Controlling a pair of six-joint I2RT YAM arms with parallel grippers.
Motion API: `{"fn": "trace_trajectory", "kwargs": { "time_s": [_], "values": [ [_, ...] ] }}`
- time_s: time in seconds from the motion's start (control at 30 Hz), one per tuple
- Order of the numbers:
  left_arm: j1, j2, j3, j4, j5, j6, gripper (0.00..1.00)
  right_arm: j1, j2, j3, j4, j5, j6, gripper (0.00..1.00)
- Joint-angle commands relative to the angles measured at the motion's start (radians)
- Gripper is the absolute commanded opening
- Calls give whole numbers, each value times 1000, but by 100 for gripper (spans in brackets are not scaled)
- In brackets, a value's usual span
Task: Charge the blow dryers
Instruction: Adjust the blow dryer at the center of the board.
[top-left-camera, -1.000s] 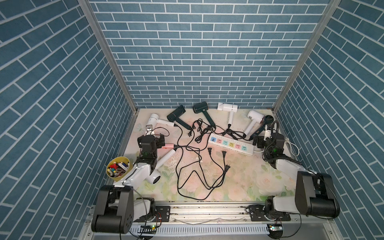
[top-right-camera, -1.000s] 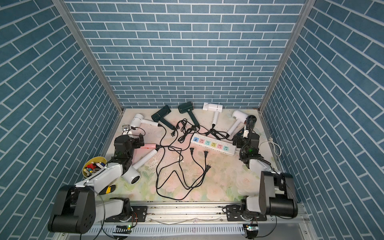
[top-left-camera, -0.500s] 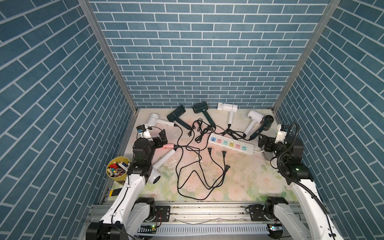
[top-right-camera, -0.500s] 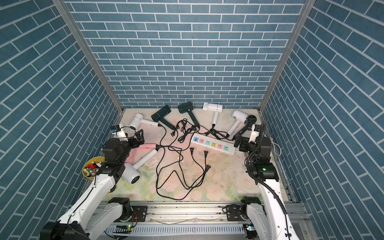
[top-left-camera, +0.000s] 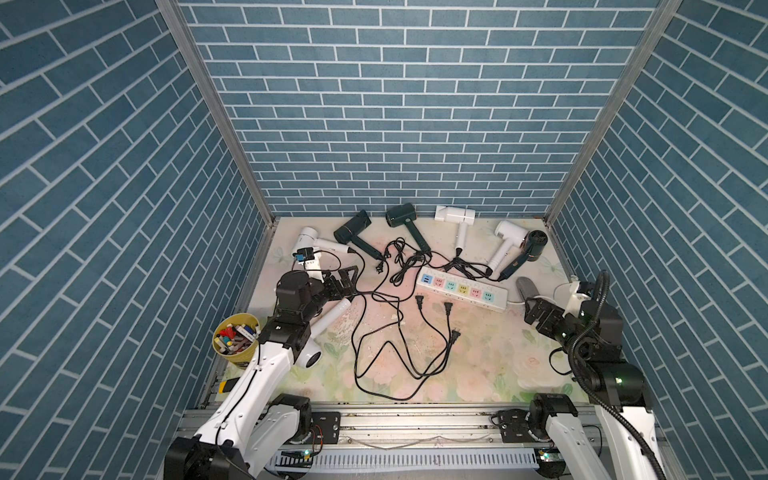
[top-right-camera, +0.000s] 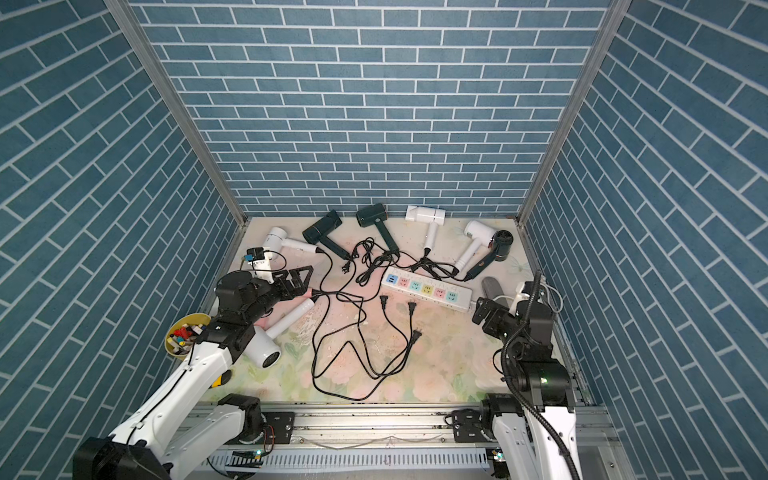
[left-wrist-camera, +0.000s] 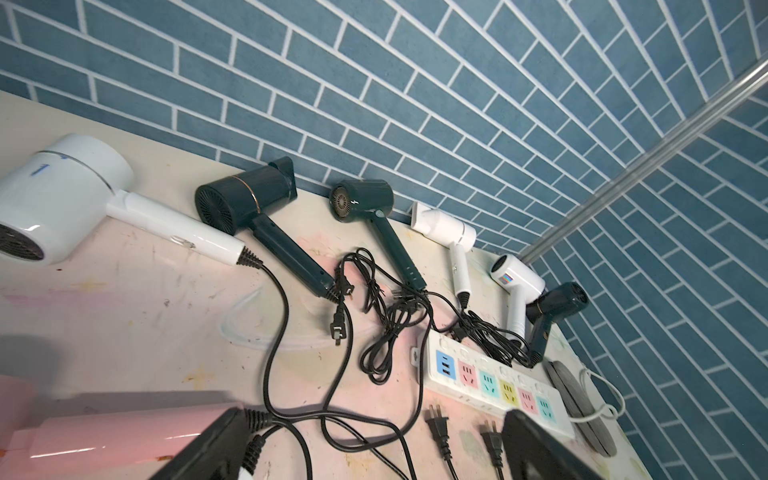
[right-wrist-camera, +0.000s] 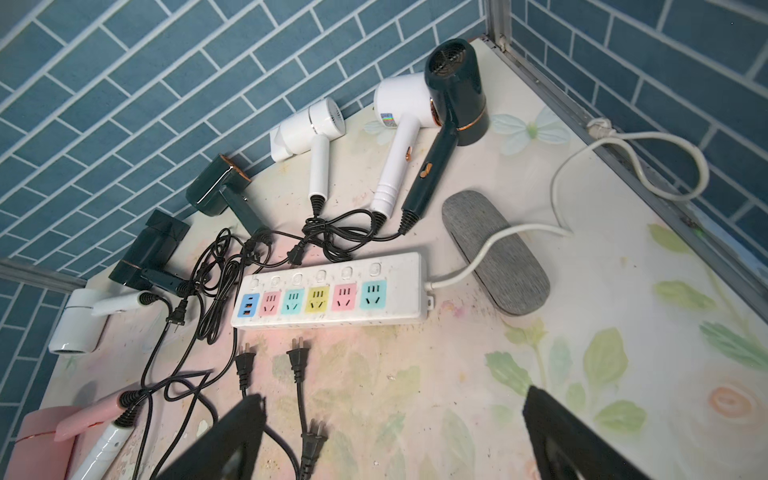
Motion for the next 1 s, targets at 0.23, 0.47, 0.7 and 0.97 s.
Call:
{"fn": "trace_trajectory", "kwargs": {
  "time_s": [0.23, 0.47, 0.7, 0.97],
  "values": [
    [17, 90, -95, 70, -89, -159, 100, 0, 67, -62, 30, -35, 60, 99],
    [9, 212, -114, 205, -51, -164, 100, 3, 291, -44, 173, -188, 46, 97],
    [-78, 196, -89, 154, -86, -126, 99, 114, 573, 53, 203, -73, 13, 95],
    [-180, 208, -64, 137, -129, -71, 99, 176, 868, 253, 132, 70, -38, 95]
  ]
}}
